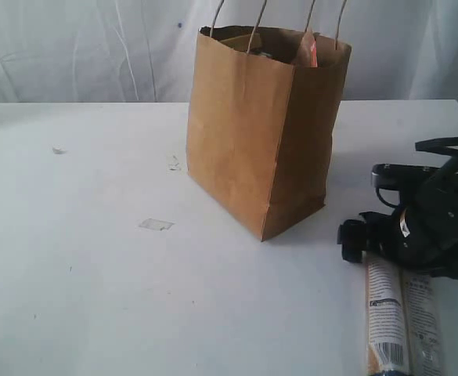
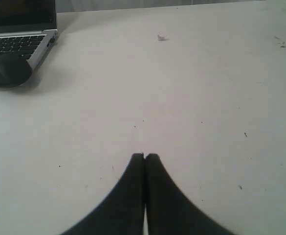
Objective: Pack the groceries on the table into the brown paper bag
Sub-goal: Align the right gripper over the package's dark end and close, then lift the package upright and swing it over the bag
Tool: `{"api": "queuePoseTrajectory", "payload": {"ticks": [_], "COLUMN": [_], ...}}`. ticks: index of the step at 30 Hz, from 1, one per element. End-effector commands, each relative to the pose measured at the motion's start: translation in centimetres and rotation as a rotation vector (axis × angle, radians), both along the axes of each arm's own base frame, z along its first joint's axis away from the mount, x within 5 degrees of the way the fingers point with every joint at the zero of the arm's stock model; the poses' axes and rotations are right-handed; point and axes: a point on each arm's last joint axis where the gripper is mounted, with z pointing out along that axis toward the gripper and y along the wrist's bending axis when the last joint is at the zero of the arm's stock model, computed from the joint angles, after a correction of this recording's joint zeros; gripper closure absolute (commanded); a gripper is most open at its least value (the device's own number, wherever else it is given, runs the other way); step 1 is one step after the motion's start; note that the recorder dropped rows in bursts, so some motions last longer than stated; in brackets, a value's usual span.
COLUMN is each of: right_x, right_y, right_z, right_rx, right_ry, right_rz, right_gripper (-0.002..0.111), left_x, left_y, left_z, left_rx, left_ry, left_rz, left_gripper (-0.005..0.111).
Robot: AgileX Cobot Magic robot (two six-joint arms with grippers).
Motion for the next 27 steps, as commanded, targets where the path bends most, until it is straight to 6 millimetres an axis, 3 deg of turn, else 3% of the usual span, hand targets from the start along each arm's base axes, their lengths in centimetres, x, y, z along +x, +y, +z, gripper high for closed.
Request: {"api": "queuePoseTrajectory", "payload": {"ticks": [1,2,5,9,13,22,27], "right_x": [-0.1,-0.1,-0.4,-0.5,-0.6,-1.9,-2.2], "right_y": [-0.3,-0.3,-0.6,-0.7,-0.7,-1.6,-1.3], "right_z": [-0.6,-0.8,-1.1,-1.1,-1.1,-0.4,2.7], "right_rx": [-0.018,-0.025,-0.048,-0.081,-0.116,-0.186,-0.149], "right_ry": [0.031,0.044,0.077,0.101,0.119,0.240,0.147], "right_rz": [-0.012,-0.014,-0.025,0.010,0.103,0.052,0.154], "right_gripper": [0.013,0.017,0.044,0.108,0.108,0.108,0.108], "left_x": [0.0,0.0,0.0,0.0,0.0,0.0,0.0], "left_y": [0.0,0.0,0.0,0.0,0.0,0.0,0.0], "left_z": [-0.1,-0.1,-0.1,-0.1,-0.1,-0.1,-0.1], "left_rx": [-0.005,-0.005,-0.005,-0.005,-0.005,-0.005,-0.005], "left_ry": [-0.004,-0.004,-0.004,-0.004,-0.004,-0.004,-0.004], "left_rz": [0.000,0.000,0.000,0.000,0.000,0.000,0.000], "left_gripper": [0.107,0.107,0.107,0.107,0.107,0.107,0.107]}}
